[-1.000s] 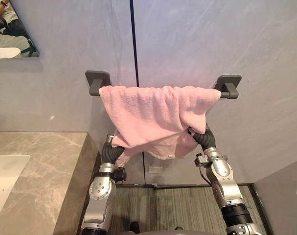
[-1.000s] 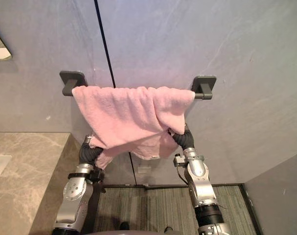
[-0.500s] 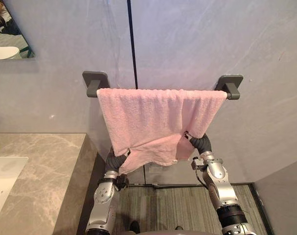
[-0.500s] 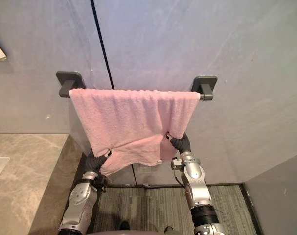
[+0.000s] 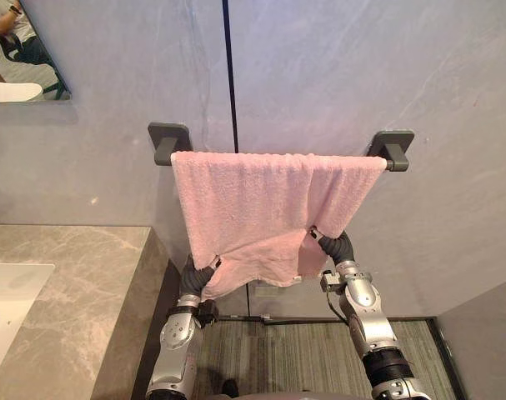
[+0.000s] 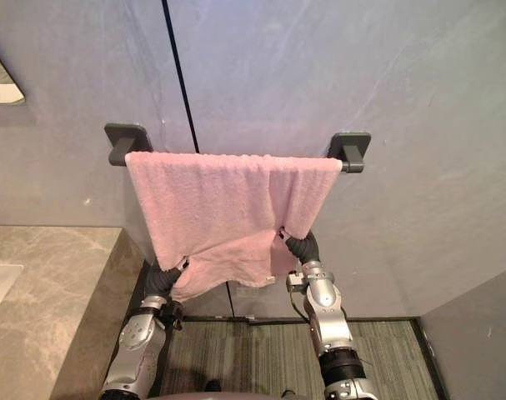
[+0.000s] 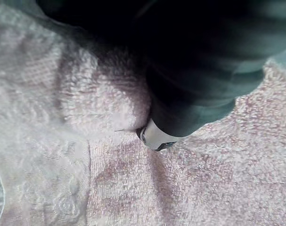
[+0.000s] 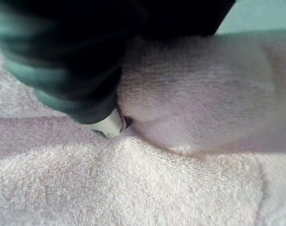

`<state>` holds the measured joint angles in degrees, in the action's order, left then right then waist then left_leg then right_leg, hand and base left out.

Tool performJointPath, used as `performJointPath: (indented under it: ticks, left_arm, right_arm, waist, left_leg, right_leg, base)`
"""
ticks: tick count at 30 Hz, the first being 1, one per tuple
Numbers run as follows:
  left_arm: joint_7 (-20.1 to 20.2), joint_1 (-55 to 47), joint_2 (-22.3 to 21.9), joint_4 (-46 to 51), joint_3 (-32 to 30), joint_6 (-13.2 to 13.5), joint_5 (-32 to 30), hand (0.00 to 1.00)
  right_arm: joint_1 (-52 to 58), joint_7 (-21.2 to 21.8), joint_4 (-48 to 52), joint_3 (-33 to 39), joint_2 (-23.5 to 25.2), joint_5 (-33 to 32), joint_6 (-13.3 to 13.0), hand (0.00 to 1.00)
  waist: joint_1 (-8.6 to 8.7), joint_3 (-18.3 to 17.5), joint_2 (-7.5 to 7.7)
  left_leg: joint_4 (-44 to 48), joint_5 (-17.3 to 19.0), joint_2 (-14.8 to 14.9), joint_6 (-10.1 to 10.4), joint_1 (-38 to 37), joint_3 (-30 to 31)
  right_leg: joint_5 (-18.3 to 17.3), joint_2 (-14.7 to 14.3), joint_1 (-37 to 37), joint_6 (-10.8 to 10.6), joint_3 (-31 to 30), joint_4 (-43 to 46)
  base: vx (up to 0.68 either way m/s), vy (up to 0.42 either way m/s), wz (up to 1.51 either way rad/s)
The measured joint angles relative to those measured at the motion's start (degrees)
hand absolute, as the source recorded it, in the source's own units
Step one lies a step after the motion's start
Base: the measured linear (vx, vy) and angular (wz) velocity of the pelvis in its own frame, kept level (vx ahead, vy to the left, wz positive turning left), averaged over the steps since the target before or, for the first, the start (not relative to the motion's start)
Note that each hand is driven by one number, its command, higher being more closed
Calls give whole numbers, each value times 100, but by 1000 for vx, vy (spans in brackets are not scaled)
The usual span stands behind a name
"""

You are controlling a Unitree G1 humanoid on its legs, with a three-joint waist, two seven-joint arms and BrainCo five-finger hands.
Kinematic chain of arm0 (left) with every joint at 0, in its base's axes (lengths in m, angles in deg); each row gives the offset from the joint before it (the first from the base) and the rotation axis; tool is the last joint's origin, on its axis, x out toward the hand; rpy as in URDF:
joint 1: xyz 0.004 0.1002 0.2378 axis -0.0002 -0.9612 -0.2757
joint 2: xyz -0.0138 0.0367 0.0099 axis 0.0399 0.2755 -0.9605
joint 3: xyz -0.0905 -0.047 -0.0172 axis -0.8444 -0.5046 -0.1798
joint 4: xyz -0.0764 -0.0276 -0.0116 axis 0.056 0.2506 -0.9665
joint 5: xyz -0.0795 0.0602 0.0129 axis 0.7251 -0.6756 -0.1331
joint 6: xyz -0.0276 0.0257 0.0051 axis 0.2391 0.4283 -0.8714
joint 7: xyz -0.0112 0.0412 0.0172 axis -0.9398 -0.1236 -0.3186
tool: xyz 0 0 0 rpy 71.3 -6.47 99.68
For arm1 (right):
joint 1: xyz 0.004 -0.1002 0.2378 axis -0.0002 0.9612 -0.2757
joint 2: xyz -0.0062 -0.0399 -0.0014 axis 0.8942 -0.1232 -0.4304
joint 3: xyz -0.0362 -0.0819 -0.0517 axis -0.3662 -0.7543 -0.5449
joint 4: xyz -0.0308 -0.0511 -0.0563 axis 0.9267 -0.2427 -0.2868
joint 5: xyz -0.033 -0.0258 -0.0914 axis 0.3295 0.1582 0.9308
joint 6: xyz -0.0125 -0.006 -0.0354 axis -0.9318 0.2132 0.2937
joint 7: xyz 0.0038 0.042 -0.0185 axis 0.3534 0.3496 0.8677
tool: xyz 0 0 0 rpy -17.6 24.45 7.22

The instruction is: Organize washtable

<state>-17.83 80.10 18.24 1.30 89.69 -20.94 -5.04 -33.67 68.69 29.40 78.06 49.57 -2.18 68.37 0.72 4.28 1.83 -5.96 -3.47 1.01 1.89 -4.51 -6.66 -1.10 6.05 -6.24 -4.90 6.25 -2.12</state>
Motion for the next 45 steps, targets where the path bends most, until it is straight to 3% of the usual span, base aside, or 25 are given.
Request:
performJointPath:
  ticks: [6,11,16,24,27,30,37,41,45]
  left_arm:
    - [-152,-14,43,-3,-124,-5,-27,0]
    - [-255,-61,62,-4,-158,-26,-26,0]
    - [-387,-422,61,-253,-172,-208,8,0]
    - [-428,-728,48,-227,-284,-257,236,0]
    - [-526,-931,-14,139,-666,-260,356,0]
    - [-641,-1166,-142,1058,-1100,-247,460,0]
    - [-749,-1298,-146,2893,-1357,-27,503,0]
    - [-738,-1175,-116,3927,-1588,172,638,0]
    - [-637,-847,154,4535,-1717,437,999,0]
  right_arm:
    - [39,-89,-246,33,-4,131,50,0]
    - [345,-144,-274,30,-2,157,238,0]
    - [839,-225,-468,12,7,154,473,0]
    - [1310,-272,-458,190,38,142,497,0]
    - [1490,-400,-367,569,108,51,508,0]
    - [1852,-531,520,1048,106,-77,539,0]
    - [1870,-762,2350,1694,108,-135,449,0]
    - [1636,-765,3336,1972,63,-427,246,0]
    - [1013,-731,4140,1891,-335,-779,-163,0]
  waist:
    - [0,13,36]
    - [-1,39,79]
    - [3,87,116]
    - [0,102,93]
    - [2,106,79]
    - [-2,125,46]
    - [2,102,84]
    - [35,97,82]
    - [79,87,72]
  left_leg:
    - [1,30,4,-6,-56,-56]
    - [2,60,4,-6,-60,-76]
    - [4,101,7,10,-119,-126]
    - [4,99,9,8,-195,-124]
    - [2,103,8,8,-206,-120]
    - [2,142,11,5,-212,-123]
    - [5,123,6,-24,-230,-114]
    - [41,121,2,-26,-244,-111]
    - [40,123,-4,-25,-343,-115]
  right_leg:
    - [-1,-1,-51,8,-20,-24]
    - [0,0,-70,8,-26,-77]
    - [2,-2,-157,8,-30,-112]
    - [3,1,-184,8,-24,-95]
    - [-2,3,-178,8,-26,-74]
    - [-50,21,-148,-3,-15,26]
    - [-49,29,-158,-4,-16,33]
    - [-47,36,-171,-4,-16,35]
    - [-47,36,-256,-4,-19,44]
  base:
    - [10,-6,-2]
    - [0,0,0]
    - [18,-13,-4]
    - [-27,-9,0]
    - [-29,-8,-2]
    - [-13,-1,3]
    - [0,0,0]
    - [0,0,0]
    - [0,0,0]
